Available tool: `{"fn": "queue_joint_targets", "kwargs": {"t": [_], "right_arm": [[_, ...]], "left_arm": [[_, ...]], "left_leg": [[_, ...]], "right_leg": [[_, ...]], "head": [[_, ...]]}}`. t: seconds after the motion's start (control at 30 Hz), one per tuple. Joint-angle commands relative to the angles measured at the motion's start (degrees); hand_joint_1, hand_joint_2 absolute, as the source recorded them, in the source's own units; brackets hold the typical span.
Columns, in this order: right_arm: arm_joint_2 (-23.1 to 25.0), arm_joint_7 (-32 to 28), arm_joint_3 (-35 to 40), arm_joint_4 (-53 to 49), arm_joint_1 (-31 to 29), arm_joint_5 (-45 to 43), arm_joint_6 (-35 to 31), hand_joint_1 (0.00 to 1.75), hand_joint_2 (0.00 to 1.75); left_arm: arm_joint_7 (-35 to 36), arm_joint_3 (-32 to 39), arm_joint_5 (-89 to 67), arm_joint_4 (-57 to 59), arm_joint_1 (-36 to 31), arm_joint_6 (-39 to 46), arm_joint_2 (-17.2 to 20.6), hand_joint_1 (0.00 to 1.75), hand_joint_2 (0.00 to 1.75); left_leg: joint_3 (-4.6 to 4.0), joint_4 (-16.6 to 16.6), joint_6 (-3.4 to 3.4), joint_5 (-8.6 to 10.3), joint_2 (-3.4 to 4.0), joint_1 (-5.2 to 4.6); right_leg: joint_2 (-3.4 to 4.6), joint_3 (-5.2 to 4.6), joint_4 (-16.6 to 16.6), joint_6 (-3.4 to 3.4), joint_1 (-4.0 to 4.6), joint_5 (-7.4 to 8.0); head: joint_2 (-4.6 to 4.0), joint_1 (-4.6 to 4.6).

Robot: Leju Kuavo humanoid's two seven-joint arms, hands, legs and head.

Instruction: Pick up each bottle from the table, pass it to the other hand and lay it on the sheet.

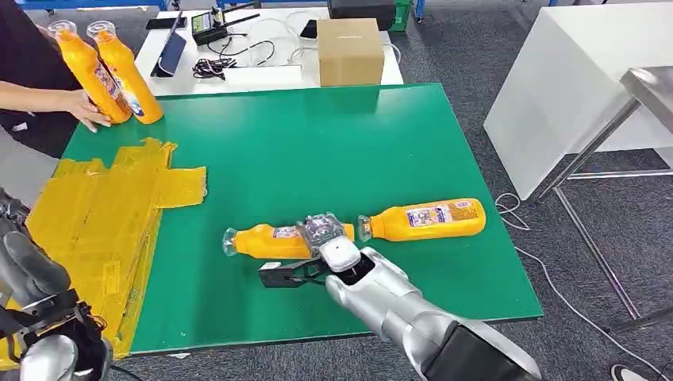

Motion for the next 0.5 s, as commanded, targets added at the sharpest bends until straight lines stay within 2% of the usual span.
{"fn": "queue_joint_targets", "kwargs": {"t": [0.03, 0.23, 0.27, 0.33, 0.37, 0.4, 0.43, 0.47, 0.5], "right_arm": [[-0.86, -0.02, 3.09, 2.22, -0.13, -0.01, 1.21, 1.75, 1.75], [-1.35, 0.83, 0.86, -0.79, 0.59, -2.18, -1.22, 1.75, 1.75], [-2.02, 1.23, -1.91, -3.38, 1.6, -4.31, -6.47, 1.75, 1.75], [-3.53, -0.33, -5.13, -8.08, 3.1, -7.16, -13.19, 1.75, 1.75], [-5.24, -3.36, -7.35, -14.17, 5.19, -8.44, -20.85, 1.75, 1.75], [-6.3, -5.47, -9.14, -20.56, 7.14, -9.22, -25.66, 1.75, 1.75], [-7.05, -7.02, -11.2, -27.82, 10.0, -9.01, -32.08, 1.75, 1.75], [-7.41, -11.11, -13.83, -37.42, 13.83, -13.24, -35.01, 1.75, 1.75], [-7.62, -11.62, -14.72, -42.51, 15.7, -14.26, -35.77, 1.75, 1.75]], "left_arm": [[0.45, 0.52, 0.17, 1.52, -2.0, 0.11, 1.13, 0.0, 0.0], [2.19, -0.06, 1.02, 1.79, -1.65, -0.41, 1.8, 0.0, 0.0], [5.62, -0.78, 2.38, 2.14, -0.95, -2.78, 2.39, 0.0, 0.0], [8.12, -0.62, 5.53, 2.56, 0.85, -6.36, 2.19, 0.0, 0.0], [8.77, -0.25, 10.16, 2.23, 2.95, -11.0, 1.8, 0.0, 0.0], [9.11, -0.21, 12.2, 1.91, 4.15, -13.44, 1.47, 0.0, 1.75], [11.2, -0.77, 12.58, 1.24, 5.52, -14.66, 1.48, 0.0, 1.75], [12.42, -1.38, 16.16, -0.2, 7.56, -17.51, 0.95, 0.0, 1.75], [13.22, -2.46, 17.26, -1.02, 8.97, -18.71, 0.97, 0.0, 1.75]], "left_leg": [[0.06, -0.02, -0.07, -0.01, -0.06, 0.06], [0.06, -0.02, -0.07, -0.01, -0.07, 0.07], [0.05, -0.02, -0.05, 0.0, -0.07, 0.03], [0.06, -0.03, -0.06, 0.01, -0.1, 0.05], [0.11, -0.05, -0.07, -0.01, -0.09, 0.07], [0.06, -0.07, -0.03, 0.02, -0.09, 0.01], [0.08, -0.07, -0.03, -0.01, -0.04, 0.02], [0.1, -0.04, -0.05, -0.07, -0.03, 0.04], [0.01, -0.02, -0.03, -0.11, -0.01, 0.04]], "right_leg": [[-0.07, 0.1, -0.05, 0.0, 0.05, -0.02], [-0.07, 0.1, -0.06, -0.01, 0.06, -0.01], [-0.07, 0.07, -0.04, 0.0, 0.03, -0.01], [-0.1, 0.1, -0.06, 0.01, 0.05, -0.01], [-0.09, 0.15, -0.1, 0.01, 0.06, -0.01], [-0.09, 0.08, -0.08, 0.02, 0.01, -0.01], [-0.05, 0.08, -0.1, 0.03, 0.02, -0.01], [-0.03, 0.13, -0.11, 0.05, 0.04, -0.04], [-0.01, 0.05, -0.09, 0.05, 0.04, -0.07]], "head": [[0.0, 0.0], [0.0, 0.0], [0.0, 0.0], [0.0, 0.0], [0.0, 0.0], [0.0, 0.0], [0.0, 0.0], [0.0, 0.0], [0.0, 0.0]]}}
